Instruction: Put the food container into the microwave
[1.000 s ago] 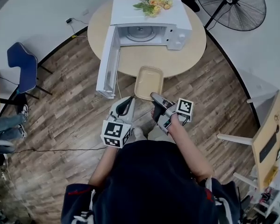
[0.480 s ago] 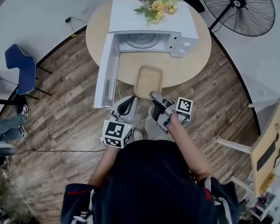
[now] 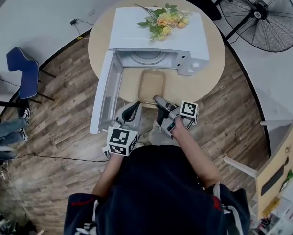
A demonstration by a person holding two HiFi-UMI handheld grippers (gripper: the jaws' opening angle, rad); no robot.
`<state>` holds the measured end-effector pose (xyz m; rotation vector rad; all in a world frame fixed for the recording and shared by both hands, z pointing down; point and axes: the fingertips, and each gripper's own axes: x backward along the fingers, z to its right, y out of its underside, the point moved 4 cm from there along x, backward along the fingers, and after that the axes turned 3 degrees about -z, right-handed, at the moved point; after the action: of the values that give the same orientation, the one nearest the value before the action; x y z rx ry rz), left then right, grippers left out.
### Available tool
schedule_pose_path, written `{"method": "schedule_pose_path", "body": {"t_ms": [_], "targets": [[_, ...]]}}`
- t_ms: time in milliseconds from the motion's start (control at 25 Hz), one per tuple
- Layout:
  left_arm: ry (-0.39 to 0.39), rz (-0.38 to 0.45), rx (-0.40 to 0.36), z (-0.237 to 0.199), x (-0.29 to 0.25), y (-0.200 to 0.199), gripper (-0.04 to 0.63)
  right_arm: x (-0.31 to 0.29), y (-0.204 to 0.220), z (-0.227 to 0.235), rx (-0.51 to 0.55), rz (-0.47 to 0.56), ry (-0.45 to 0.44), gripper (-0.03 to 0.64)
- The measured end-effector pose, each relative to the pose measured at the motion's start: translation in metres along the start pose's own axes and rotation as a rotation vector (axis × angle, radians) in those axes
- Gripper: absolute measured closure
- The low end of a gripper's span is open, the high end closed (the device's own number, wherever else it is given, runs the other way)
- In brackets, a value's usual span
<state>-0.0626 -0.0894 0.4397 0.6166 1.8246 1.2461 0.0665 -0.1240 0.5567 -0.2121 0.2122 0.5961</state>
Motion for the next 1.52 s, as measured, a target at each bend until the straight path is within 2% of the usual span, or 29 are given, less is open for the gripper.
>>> {"method": "schedule_pose_path", "body": {"t_ms": [480,720,1000,1160,1520], "targets": [[-0.099,-0.010,0.046,-0.014,-0.049,-0.015,0.580,-0.030,-0.059,-0.002,-0.006,-0.104,0.022,0.388],[-0.074,-0.023,0.123,-0.015,-0.059,-0.006,0.580,-0.031,-0.073,0.002,-0.021,-0.089,0.042,0.388],[-0.030,-0.053,0.108,-0.025,-0.065,-0.001,0.580,-0.043,-0.075,0.004,-0.022,-0.062,0.059,0.388],[-0.013,-0.075,0.070,-0.036,-0.067,0.002,0.580,-0.057,-0.076,0.004,-0.030,-0.049,0.066,0.388],[0.033,-0.113,0.065,-0.051,-0.073,0.011,0.580,-0.086,-0.087,0.010,-0.053,-0.024,0.077,0.388]]}}
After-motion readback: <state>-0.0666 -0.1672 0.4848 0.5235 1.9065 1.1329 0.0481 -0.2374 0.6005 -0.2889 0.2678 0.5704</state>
